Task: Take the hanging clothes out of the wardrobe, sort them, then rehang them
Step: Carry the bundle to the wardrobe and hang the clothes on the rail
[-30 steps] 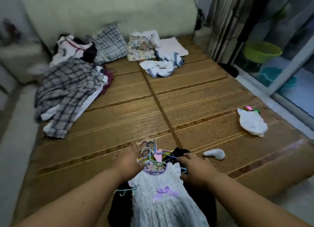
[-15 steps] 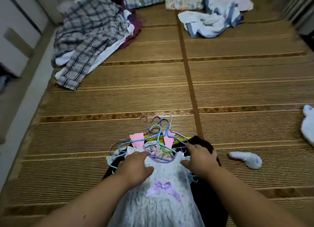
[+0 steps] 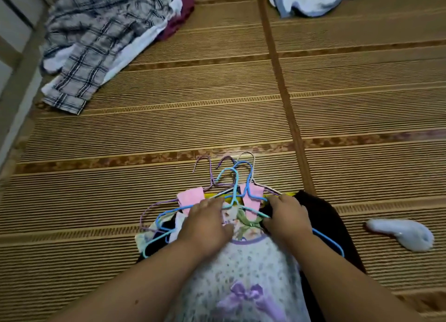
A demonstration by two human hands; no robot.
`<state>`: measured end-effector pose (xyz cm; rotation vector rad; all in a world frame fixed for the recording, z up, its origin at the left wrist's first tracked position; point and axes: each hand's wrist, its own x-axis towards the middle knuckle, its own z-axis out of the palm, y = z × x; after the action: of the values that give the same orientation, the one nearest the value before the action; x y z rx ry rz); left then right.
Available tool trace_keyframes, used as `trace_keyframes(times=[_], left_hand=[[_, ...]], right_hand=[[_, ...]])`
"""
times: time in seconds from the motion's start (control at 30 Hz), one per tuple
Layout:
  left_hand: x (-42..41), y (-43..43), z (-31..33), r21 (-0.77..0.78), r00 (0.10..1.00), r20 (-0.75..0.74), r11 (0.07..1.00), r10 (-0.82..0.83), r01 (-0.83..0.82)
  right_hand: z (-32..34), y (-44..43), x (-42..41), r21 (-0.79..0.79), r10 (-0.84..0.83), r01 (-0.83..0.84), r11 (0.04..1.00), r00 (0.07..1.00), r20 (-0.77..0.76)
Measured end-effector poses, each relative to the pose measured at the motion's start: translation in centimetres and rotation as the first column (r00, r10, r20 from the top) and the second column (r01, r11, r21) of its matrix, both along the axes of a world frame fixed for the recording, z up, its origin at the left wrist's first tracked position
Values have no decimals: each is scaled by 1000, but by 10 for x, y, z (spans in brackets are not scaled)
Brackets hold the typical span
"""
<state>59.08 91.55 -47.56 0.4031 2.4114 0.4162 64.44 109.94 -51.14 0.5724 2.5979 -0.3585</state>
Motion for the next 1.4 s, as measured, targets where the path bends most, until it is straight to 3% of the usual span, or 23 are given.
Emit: trace_keyframes(times=[0.13,0.33,0.43,0.53,0.63,0.7,0.77,0.9,1.0,1.13,1.27,1.4], left_hand=[[-4,13,12,6,998,-11,998,57,-57],[-12,37,38,124,980,98,974,176,-187],[-13,42,54,294,955,184,914,234,-280],[-16,45,71,460,899,228,773,373,-437],[-21,40,76,489,818,329,656,472,-575],[-25,32,71,476,807,319,653,496,-589],[-28,24,64,466,789,318,638,525,-613],[-31,14,49,437,771,303,638,560,-634],[-33,10,47,432,766,291,636,573,-639],[-37,5,49,437,726,282,589,628,-679],[-37,5,54,350,768,-33,727,640,-591],[-36,14,68,269,728,-85,719,680,-640]], right_hand=[[23,4,9,-280,-131,105,954,988,-77],[76,-4,19,-576,-73,-36,817,983,-165],[98,-13,15,-610,58,-185,770,973,-222],[108,-23,5,-639,183,-250,728,968,-171],[99,-20,-11,-683,14,-142,717,982,-190],[76,-7,-28,-527,-65,-41,849,981,-180],[47,2,-42,-371,4,-32,928,997,-77],[0,-5,-62,-315,19,27,949,990,140],[-8,-9,-66,-219,34,3,976,986,165],[18,-5,-55,-443,-27,43,896,999,42],[61,4,-35,-515,-15,4,857,1000,-18],[94,13,-16,-633,-15,24,774,1000,19]])
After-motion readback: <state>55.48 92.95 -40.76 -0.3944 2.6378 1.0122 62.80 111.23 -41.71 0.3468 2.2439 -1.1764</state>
